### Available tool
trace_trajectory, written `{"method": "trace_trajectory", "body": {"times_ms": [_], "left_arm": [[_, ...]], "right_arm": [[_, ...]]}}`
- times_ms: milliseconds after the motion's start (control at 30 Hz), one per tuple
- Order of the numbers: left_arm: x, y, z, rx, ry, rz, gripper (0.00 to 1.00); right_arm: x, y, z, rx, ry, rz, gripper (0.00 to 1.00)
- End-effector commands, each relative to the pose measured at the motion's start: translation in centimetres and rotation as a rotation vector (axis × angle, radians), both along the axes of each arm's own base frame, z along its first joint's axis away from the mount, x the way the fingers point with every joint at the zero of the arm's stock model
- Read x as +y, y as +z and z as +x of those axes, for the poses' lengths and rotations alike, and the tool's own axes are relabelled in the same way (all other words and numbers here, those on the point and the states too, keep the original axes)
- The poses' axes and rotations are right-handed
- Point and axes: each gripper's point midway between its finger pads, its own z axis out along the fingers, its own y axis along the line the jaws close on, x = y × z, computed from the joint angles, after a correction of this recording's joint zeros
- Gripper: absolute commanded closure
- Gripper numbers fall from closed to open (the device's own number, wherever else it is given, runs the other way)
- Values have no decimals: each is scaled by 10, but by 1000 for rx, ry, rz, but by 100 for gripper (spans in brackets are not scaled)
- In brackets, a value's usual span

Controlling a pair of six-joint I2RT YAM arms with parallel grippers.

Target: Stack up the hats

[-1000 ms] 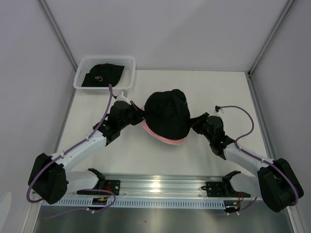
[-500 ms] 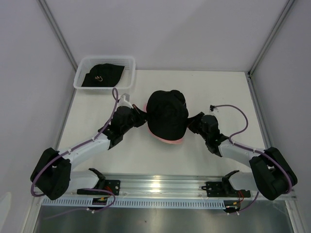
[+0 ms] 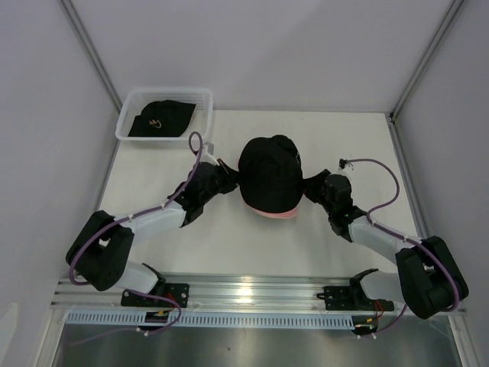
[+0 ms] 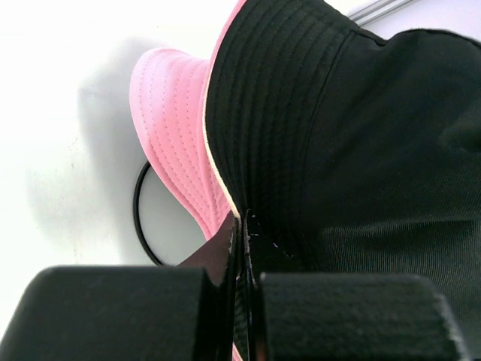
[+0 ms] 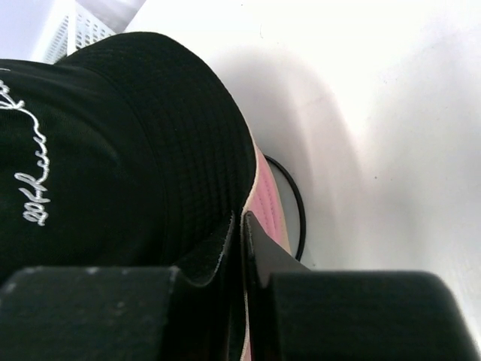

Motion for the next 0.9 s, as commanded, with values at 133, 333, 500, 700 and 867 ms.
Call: {"method": "trace_trajectory", "body": {"times_ms": [133, 333, 500, 700, 867], "left_arm": [[47, -69, -54, 204, -63, 359, 84], [47, 15, -40, 59, -72, 353, 37], [82, 86, -39, -4, 32, 359, 11], [137, 138, -19, -90, 208, 264, 0], [172, 141, 21, -68, 342, 227, 1]], "right_arm": [[-17, -1, -19, 58, 42, -151, 63], [-78, 73, -33, 5, -81, -260, 8], [-129, 148, -59, -49, -159, -337, 0], [-135, 196, -72, -160, -132, -348, 1], [-138, 208, -88, -179, -116, -400, 1]]}}
